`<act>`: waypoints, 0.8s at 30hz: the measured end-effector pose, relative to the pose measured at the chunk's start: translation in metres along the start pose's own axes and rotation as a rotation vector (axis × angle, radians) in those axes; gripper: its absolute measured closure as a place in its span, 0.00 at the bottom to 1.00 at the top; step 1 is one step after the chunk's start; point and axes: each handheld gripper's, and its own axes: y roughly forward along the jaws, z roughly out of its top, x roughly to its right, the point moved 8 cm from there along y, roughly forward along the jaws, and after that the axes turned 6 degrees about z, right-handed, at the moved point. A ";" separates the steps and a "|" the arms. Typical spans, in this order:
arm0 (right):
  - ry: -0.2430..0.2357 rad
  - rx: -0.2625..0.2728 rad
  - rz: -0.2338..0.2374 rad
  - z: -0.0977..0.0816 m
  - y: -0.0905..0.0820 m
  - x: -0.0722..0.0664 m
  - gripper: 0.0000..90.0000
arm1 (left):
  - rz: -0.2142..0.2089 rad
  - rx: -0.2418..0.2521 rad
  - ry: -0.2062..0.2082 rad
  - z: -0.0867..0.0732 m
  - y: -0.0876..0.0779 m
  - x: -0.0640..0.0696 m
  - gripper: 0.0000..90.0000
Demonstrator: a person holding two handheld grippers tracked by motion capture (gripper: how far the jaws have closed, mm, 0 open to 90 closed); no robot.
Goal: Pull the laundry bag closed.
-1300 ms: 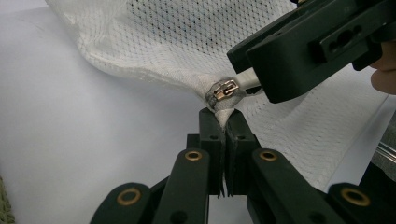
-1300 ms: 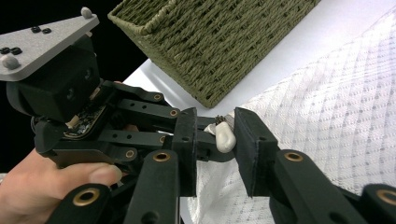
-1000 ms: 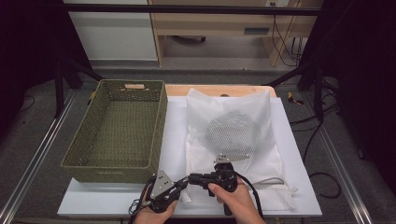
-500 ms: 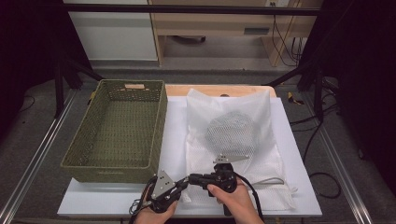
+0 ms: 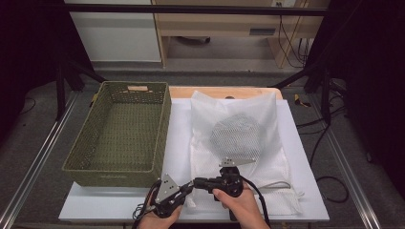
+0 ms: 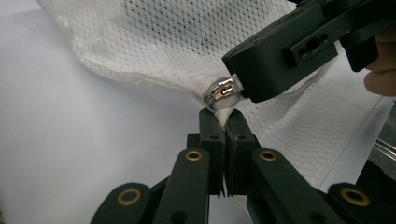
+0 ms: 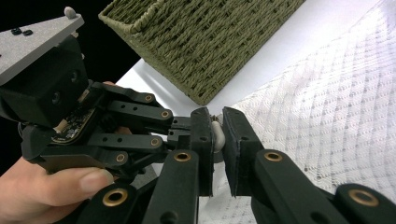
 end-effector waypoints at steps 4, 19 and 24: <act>-0.002 -0.004 0.000 -0.001 -0.001 0.000 0.94 | 0.002 -0.004 -0.014 0.000 0.000 0.000 0.98; -0.011 0.001 -0.028 -0.003 -0.003 0.000 0.97 | 0.005 0.005 -0.068 -0.001 0.001 0.001 0.99; -0.016 -0.003 -0.042 -0.004 -0.004 0.001 0.97 | 0.013 0.006 -0.064 -0.001 0.002 0.003 0.99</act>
